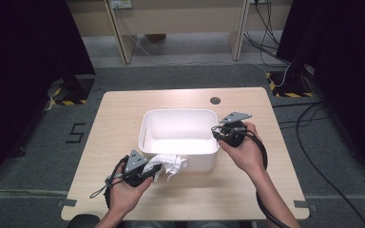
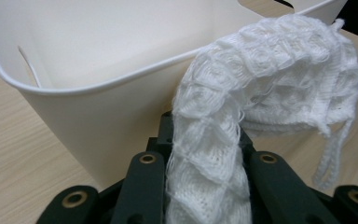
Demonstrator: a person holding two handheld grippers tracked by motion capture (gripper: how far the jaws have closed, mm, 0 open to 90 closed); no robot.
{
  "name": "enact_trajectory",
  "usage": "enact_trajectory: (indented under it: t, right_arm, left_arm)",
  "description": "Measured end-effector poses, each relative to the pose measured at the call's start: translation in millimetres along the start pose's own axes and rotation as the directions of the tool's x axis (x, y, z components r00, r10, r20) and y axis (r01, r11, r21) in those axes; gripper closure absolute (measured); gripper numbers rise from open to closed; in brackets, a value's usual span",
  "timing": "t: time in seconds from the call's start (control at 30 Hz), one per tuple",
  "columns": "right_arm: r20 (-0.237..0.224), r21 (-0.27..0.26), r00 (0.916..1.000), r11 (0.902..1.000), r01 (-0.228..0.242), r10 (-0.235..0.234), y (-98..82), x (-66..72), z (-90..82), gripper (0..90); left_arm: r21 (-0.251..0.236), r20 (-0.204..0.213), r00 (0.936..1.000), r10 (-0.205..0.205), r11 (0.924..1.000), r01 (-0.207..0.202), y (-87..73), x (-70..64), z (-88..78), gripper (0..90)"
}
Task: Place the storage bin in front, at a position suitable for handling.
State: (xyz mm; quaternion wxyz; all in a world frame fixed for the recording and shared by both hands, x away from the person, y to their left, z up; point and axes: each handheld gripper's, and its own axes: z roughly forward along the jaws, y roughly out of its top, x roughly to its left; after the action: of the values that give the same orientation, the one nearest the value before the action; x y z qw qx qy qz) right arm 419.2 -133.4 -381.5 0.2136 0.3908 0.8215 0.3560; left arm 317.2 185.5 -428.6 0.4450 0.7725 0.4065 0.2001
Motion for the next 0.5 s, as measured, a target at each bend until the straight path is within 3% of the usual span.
enact_trajectory:
  t: [0.5]
  right_arm:
    - [-0.001, 0.000, 1.0000, 1.0000, 0.000, 0.000, 0.3, 0.0, 0.3, 66.7]
  left_arm:
    - [-0.003, -0.007, 0.9999, -0.008, 1.0000, 0.008, 0.5, 5.0, -0.7, 73.7]
